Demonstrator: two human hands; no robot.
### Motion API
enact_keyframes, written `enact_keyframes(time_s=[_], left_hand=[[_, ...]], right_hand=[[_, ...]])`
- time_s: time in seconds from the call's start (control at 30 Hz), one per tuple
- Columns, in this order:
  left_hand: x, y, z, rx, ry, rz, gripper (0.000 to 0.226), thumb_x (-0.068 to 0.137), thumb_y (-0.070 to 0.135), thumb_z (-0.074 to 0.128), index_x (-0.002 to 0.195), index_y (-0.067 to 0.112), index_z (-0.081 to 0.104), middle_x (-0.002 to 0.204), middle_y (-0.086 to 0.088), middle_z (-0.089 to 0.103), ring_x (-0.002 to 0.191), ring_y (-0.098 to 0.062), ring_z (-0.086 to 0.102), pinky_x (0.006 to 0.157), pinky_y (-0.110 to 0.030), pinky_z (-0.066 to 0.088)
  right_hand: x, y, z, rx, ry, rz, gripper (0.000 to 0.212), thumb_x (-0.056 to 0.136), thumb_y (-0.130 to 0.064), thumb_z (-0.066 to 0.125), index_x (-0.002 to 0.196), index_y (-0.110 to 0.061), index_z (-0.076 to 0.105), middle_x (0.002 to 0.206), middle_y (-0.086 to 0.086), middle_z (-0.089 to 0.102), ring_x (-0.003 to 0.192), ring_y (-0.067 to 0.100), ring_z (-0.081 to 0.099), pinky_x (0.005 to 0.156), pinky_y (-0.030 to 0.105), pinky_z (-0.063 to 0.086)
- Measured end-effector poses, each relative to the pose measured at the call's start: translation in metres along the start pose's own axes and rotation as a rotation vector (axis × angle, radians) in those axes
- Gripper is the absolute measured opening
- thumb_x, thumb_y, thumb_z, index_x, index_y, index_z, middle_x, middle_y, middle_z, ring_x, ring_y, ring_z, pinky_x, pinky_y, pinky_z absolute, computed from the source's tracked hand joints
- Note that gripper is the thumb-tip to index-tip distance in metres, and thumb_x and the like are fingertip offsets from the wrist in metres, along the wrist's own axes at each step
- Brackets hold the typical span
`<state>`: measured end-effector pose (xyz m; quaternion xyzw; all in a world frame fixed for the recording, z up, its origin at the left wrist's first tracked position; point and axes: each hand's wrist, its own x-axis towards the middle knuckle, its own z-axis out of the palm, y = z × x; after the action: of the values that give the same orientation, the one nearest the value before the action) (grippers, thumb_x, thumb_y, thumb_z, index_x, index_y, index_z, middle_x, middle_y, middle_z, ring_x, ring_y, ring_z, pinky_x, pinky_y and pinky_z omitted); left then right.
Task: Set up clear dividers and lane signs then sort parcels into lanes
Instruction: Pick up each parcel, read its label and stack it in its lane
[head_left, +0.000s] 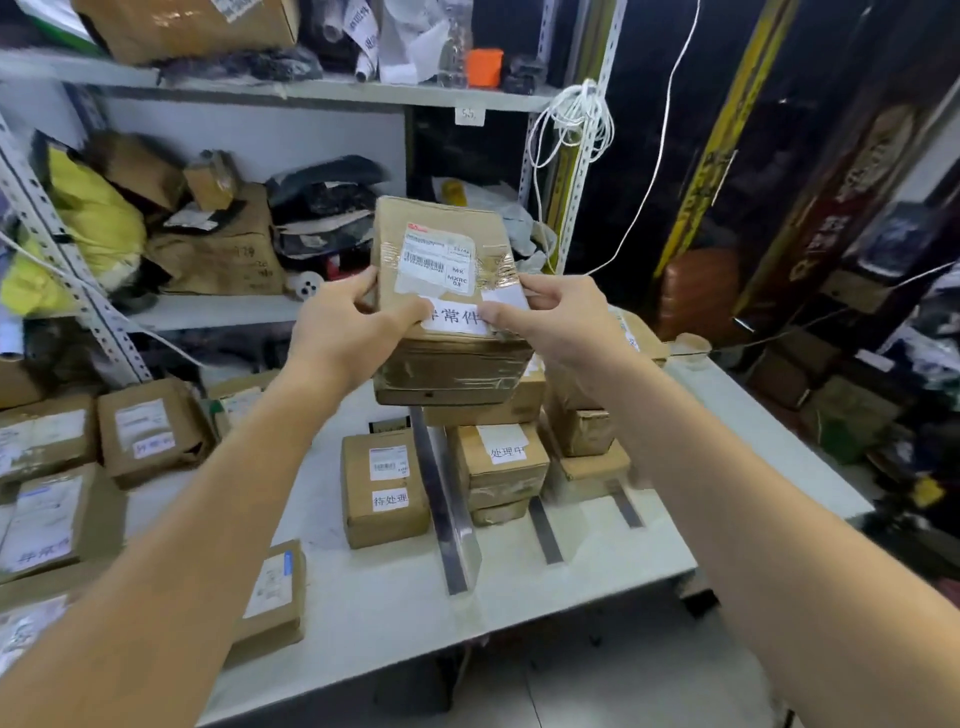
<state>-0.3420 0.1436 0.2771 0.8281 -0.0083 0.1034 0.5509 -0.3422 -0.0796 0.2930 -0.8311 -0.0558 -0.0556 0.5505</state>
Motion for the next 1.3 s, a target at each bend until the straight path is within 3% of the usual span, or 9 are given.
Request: enact_keyframes(time_s=[0.2,0.43,0.6,0.73,0.9,1.03,1.17,1.23,1.3], left_hand=[[-0.006,0.05,0.062,0.009,-0.05,0.059,0.029,0.082,0.048,0.072,0.111,0.046,0.068,0.1,0.021,0.073,0.095,-0.006,0.071,0.083,-0.035,0.06],[0.004,0.1,0.179,0.04,-0.012,0.059,0.049,0.064,0.063,0.07,0.109,0.045,0.074,0.1,0.022,0.074,0.098,-0.008,0.07,0.09,-0.04,0.059],[0.015,0.135,0.279,0.005,-0.03,0.023,0.044,0.069,0.056,0.074,0.11,0.041,0.075,0.105,0.02,0.074,0.099,-0.007,0.069,0.086,-0.035,0.059],[0.028,0.147,0.355,-0.005,-0.057,-0.01,0.055,0.068,0.059,0.073,0.117,0.033,0.074,0.104,0.017,0.075,0.096,-0.007,0.07,0.088,-0.037,0.059],[0.045,0.133,0.441,0.018,-0.12,-0.066,0.047,0.083,0.05,0.073,0.123,0.026,0.071,0.115,0.009,0.074,0.098,-0.007,0.067,0.085,-0.034,0.06],[0.054,0.111,0.491,0.02,-0.162,-0.135,0.045,0.09,0.042,0.071,0.13,0.024,0.063,0.119,0.011,0.068,0.088,0.001,0.062,0.066,-0.014,0.055],[0.06,0.076,0.527,-0.019,-0.181,-0.267,0.048,0.091,0.038,0.07,0.136,0.029,0.058,0.129,0.009,0.067,0.109,-0.011,0.065,0.094,-0.039,0.057],[0.06,0.059,0.539,-0.101,-0.184,-0.359,0.051,0.094,0.03,0.068,0.142,0.031,0.052,0.132,0.008,0.066,0.113,-0.013,0.064,0.098,-0.039,0.056],[0.06,0.041,0.547,-0.129,-0.189,-0.399,0.054,0.095,0.025,0.066,0.146,0.032,0.048,0.133,0.008,0.065,0.114,-0.013,0.064,0.097,-0.036,0.056]], right_hand=[[-0.008,0.017,-0.074,-0.001,0.112,0.004,0.034,0.078,-0.036,0.087,0.109,-0.025,0.079,0.094,-0.014,0.079,0.088,0.003,0.075,0.083,0.032,0.062],[0.01,0.068,-0.186,-0.033,0.148,-0.011,0.015,0.075,-0.045,0.086,0.086,-0.041,0.077,0.087,-0.019,0.078,0.085,0.002,0.075,0.081,0.037,0.063],[0.029,0.111,-0.278,-0.031,0.148,0.033,0.038,0.076,-0.044,0.087,0.111,-0.035,0.077,0.094,-0.018,0.078,0.084,0.0,0.075,0.076,0.031,0.064],[0.05,0.151,-0.339,-0.042,0.153,0.071,0.051,0.074,-0.045,0.087,0.122,-0.033,0.073,0.103,-0.015,0.078,0.09,0.005,0.074,0.079,0.035,0.064],[0.08,0.214,-0.387,-0.098,0.136,0.132,0.067,0.066,-0.055,0.087,0.128,-0.036,0.069,0.111,-0.014,0.076,0.099,0.008,0.072,0.084,0.041,0.062],[0.097,0.265,-0.402,-0.11,0.107,0.21,0.064,0.072,-0.048,0.087,0.132,-0.034,0.068,0.116,-0.013,0.075,0.101,0.007,0.071,0.086,0.039,0.062],[0.108,0.314,-0.398,-0.058,0.046,0.265,0.065,0.075,-0.04,0.088,0.135,-0.03,0.066,0.121,-0.014,0.072,0.104,0.005,0.068,0.082,0.03,0.062],[0.114,0.336,-0.389,-0.026,0.006,0.278,0.063,0.078,-0.033,0.088,0.136,-0.027,0.065,0.122,-0.013,0.071,0.107,0.006,0.067,0.08,0.028,0.061],[0.117,0.36,-0.377,-0.035,-0.012,0.299,0.065,0.077,-0.034,0.088,0.136,-0.027,0.064,0.124,-0.012,0.071,0.111,0.009,0.067,0.085,0.036,0.062]])
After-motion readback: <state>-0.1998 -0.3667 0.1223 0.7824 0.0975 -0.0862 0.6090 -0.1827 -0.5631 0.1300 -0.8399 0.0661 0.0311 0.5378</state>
